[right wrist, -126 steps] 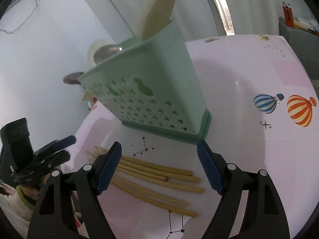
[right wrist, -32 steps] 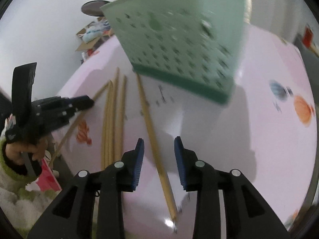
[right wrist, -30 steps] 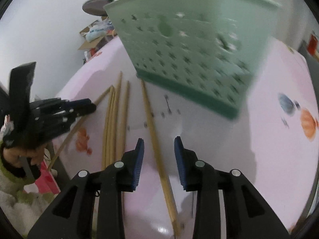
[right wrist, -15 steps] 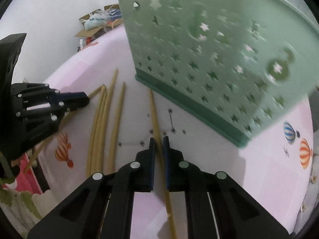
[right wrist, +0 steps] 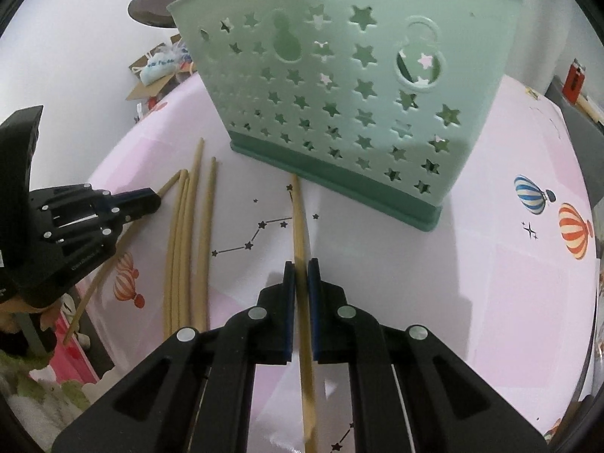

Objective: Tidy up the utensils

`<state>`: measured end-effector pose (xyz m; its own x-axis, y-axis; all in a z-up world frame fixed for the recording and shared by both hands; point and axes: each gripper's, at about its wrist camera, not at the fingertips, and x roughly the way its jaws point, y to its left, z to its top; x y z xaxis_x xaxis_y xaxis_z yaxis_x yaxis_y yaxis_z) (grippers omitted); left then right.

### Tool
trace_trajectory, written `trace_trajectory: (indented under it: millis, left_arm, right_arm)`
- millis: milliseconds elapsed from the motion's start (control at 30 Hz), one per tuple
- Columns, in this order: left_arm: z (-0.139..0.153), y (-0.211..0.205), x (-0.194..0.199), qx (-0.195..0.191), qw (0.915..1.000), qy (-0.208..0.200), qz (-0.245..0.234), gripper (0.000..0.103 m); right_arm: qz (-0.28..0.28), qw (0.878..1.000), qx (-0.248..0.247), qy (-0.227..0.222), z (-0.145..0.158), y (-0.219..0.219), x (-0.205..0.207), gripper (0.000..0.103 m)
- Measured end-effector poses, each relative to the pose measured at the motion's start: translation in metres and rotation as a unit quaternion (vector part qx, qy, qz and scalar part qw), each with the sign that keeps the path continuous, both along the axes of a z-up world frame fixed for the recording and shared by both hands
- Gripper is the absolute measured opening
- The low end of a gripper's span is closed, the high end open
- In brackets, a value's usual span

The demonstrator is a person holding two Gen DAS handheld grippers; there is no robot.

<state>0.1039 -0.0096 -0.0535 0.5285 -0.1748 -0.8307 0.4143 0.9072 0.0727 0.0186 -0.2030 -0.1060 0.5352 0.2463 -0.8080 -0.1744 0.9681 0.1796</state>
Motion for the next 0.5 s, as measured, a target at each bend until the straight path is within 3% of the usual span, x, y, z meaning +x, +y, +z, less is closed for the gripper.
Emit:
trace_trajectory:
  millis: [500]
  left_arm:
    - [0.0009,-0.0020,-0.0070,0.004,1.0000,-0.003,0.000,0.005]
  right_arm:
    - [-0.011,1.000,0.010,0.013,-0.0049,-0.0033,0.0021,0.007]
